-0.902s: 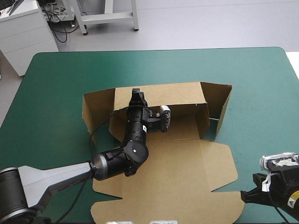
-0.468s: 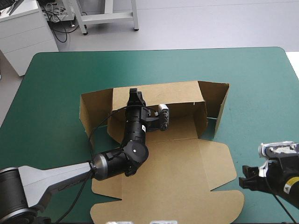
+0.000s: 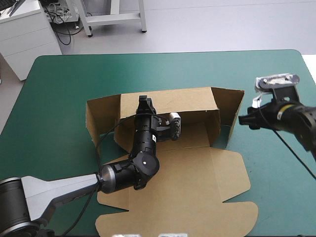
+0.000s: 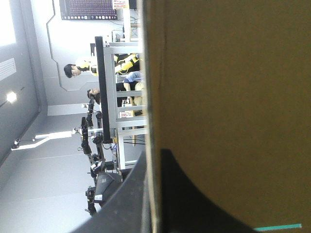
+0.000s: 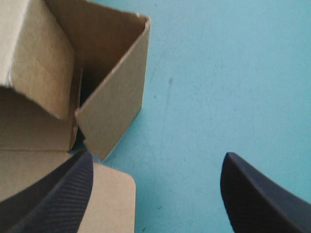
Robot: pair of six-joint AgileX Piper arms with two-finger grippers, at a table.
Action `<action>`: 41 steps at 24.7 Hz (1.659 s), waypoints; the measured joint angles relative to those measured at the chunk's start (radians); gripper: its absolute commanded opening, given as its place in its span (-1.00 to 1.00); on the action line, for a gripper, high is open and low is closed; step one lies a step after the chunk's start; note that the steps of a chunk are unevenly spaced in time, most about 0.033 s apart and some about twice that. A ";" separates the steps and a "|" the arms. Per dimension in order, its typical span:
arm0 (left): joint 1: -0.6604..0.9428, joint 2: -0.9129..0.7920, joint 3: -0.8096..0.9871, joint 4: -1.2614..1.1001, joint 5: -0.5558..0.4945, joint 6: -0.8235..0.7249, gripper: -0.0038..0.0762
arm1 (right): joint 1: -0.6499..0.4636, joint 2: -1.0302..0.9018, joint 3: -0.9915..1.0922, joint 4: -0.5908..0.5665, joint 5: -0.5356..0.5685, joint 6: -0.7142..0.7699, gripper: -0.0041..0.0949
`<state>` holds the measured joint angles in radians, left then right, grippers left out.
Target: Fold the box
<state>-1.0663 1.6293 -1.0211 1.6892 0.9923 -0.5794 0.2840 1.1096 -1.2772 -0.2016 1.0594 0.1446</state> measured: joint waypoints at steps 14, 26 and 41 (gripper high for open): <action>0.000 0.001 0.000 0.000 0.002 -0.003 -0.98 | -0.252 0.661 -0.676 0.362 0.175 -0.247 0.45; 0.000 0.001 0.000 0.000 0.002 0.004 -0.98 | -0.254 0.764 -0.646 0.396 0.184 -0.324 0.45; 0.000 0.001 0.000 0.000 0.004 0.004 -0.98 | -0.254 0.625 -0.367 0.459 0.163 -0.431 0.45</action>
<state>-1.0663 1.6304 -1.0211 1.6892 0.9962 -0.5751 0.0295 1.7344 -1.6444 0.2577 1.2225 -0.2867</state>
